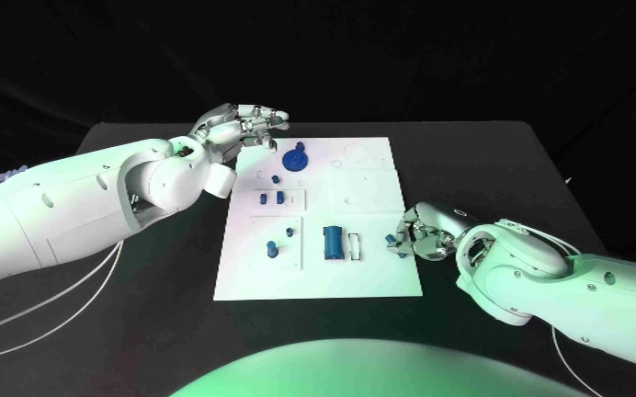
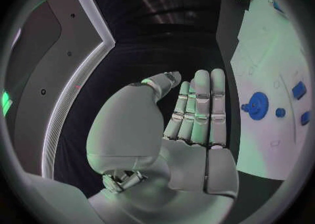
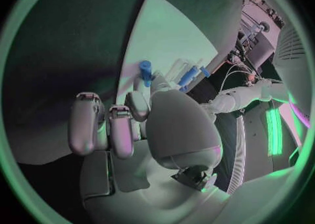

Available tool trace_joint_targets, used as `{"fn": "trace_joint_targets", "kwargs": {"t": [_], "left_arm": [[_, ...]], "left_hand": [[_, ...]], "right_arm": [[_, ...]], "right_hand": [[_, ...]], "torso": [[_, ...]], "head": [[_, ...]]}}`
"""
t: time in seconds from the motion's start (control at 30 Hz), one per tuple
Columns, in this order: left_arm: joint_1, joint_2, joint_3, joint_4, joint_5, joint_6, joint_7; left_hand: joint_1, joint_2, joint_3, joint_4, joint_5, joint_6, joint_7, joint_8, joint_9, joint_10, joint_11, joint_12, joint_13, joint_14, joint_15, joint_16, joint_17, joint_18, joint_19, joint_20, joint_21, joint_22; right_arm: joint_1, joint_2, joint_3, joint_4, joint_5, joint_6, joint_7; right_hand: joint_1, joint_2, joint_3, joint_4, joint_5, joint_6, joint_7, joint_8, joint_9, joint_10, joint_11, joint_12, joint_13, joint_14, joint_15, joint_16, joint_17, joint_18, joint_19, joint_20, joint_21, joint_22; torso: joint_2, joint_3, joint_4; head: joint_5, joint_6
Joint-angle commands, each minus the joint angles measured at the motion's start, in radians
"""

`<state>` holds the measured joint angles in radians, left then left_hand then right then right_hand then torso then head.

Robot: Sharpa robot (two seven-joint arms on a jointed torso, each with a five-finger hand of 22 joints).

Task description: Assemble the parts on the task board

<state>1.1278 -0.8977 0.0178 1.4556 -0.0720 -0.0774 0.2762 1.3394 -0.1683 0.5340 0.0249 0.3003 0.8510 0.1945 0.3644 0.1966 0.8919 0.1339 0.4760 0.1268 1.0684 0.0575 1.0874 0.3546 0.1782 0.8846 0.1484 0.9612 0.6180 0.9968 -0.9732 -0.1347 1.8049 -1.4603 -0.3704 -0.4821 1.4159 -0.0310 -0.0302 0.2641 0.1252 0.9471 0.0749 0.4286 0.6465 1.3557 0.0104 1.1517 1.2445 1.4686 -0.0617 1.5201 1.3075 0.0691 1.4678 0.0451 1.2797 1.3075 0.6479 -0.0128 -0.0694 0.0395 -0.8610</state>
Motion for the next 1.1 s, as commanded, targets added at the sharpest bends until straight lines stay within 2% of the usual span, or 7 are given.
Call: {"fn": "trace_joint_targets", "kwargs": {"t": [0.03,0.2,0.43,0.57,0.6,0.8,1.1], "left_arm": [[0.0,0.0,0.001,0.003,-0.002,0.016,0.004],[0.0,-0.001,0.001,0.004,-0.002,0.016,0.003],[0.0,-0.002,0.001,0.004,-0.003,0.017,0.003],[0.0,-0.001,0.001,0.004,-0.003,0.017,0.003],[0.0,-0.001,0.001,0.004,-0.003,0.017,0.003],[0.0,-0.001,0.001,0.004,-0.003,0.016,0.003],[0.0,0.003,0.001,0.004,-0.003,0.019,0.003]], "left_hand": [[-0.009,0.002,-0.002,0.007,0.004,-0.006,0.003,0.003,0.001,-0.006,0.001,0.006,-0.001,-0.006,0.0,-0.003,-0.001,0.006,0.002,0.005,-0.003,-0.001],[-0.009,0.002,-0.002,0.007,0.004,-0.006,0.003,0.003,0.001,-0.006,0.001,0.006,-0.001,-0.006,0.0,-0.003,-0.001,0.006,0.002,0.005,-0.003,-0.001],[-0.009,0.002,-0.002,0.007,0.004,-0.006,0.003,0.003,0.001,-0.006,0.001,0.006,-0.001,-0.006,0.0,-0.003,-0.001,0.006,0.002,0.005,-0.003,-0.001],[-0.01,0.003,-0.002,0.008,0.004,-0.007,0.002,0.004,0.002,-0.006,0.001,0.007,-0.002,-0.006,0.0,-0.002,-0.001,0.006,0.003,0.005,-0.005,-0.002],[-0.01,0.003,-0.002,0.008,0.004,-0.007,0.002,0.004,0.002,-0.006,0.001,0.007,-0.002,-0.006,0.0,-0.002,-0.001,0.006,0.003,0.005,-0.005,-0.002],[-0.01,0.003,-0.002,0.008,0.004,-0.007,0.002,0.004,0.002,-0.006,0.001,0.007,-0.002,-0.006,0.0,-0.002,-0.001,0.006,0.003,0.005,-0.005,-0.002],[-0.01,0.003,-0.002,0.008,0.004,-0.007,0.002,0.004,0.002,-0.006,0.001,0.007,-0.002,-0.006,0.0,-0.002,-0.001,0.006,0.003,0.005,-0.005,-0.002]], "right_arm": [[-0.012,0.007,-0.009,-0.006,-0.057,0.1,-0.035],[-0.015,0.014,-0.01,-0.003,-0.085,0.124,-0.048],[-0.017,0.016,-0.01,0.003,-0.091,0.079,-0.062],[-0.017,0.016,-0.01,0.011,-0.076,0.042,-0.06],[-0.017,0.016,-0.01,0.015,-0.069,0.029,-0.058],[-0.01,0.022,-0.009,0.039,-0.015,-0.032,-0.036],[0.0,0.057,-0.006,0.05,0.074,-0.071,-0.005]], "right_hand": [[0.044,-0.01,0.014,-0.006,0.014,0.01,-0.002,-0.006,-0.013,0.001,-0.012,0.003,-0.004,0.07,-0.003,-0.001,0.096,-0.013,0.005,0.001,-0.003,0.189],[0.114,-0.031,0.078,-0.009,0.048,0.03,-0.006,-0.017,-0.022,-0.001,-0.017,-0.002,-0.005,0.07,-0.007,-0.002,0.096,-0.014,0.006,-0.003,-0.003,0.19],[0.15,-0.051,0.24,0.0,0.098,0.048,-0.015,-0.025,-0.025,0.008,-0.025,0.007,0.005,0.071,-0.013,-0.001,0.101,-0.015,0.009,-0.009,0.003,0.192],[0.078,-0.123,0.407,-0.007,0.136,0.037,-0.016,0.0,0.01,0.021,-0.028,0.014,0.012,0.072,-0.016,0.0,0.107,-0.017,0.012,-0.01,0.01,0.193],[0.057,-0.131,0.445,-0.016,0.142,0.033,-0.018,0.006,0.02,0.023,-0.028,0.014,0.013,0.072,-0.015,0.0,0.107,-0.017,0.013,-0.011,0.013,0.194],[-0.022,-0.152,0.524,-0.041,0.169,0.021,-0.016,0.022,0.045,0.03,-0.026,0.021,0.02,0.073,-0.015,0.001,0.111,-0.017,0.014,-0.011,0.016,0.194],[-0.073,-0.154,0.548,-0.043,0.171,0.02,-0.017,0.027,0.053,0.036,-0.026,0.029,0.027,0.074,-0.015,0.002,0.114,-0.018,0.015,-0.011,0.02,0.195]], "torso": [[0.0,0.0005,-0.0004],[-0.001,0.0013,-0.0021],[-0.001,0.0018,-0.0015],[0.0,0.002,-0.0013],[0.0,0.002,-0.0011],[0.0,0.002,-0.0014],[0.001,0.0016,0.0019]], "head": [[0.0,-0.002],[0.001,-0.002],[0.002,0.002],[0.003,0.003],[0.003,0.004],[0.004,0.005],[0.001,0.004]]}}
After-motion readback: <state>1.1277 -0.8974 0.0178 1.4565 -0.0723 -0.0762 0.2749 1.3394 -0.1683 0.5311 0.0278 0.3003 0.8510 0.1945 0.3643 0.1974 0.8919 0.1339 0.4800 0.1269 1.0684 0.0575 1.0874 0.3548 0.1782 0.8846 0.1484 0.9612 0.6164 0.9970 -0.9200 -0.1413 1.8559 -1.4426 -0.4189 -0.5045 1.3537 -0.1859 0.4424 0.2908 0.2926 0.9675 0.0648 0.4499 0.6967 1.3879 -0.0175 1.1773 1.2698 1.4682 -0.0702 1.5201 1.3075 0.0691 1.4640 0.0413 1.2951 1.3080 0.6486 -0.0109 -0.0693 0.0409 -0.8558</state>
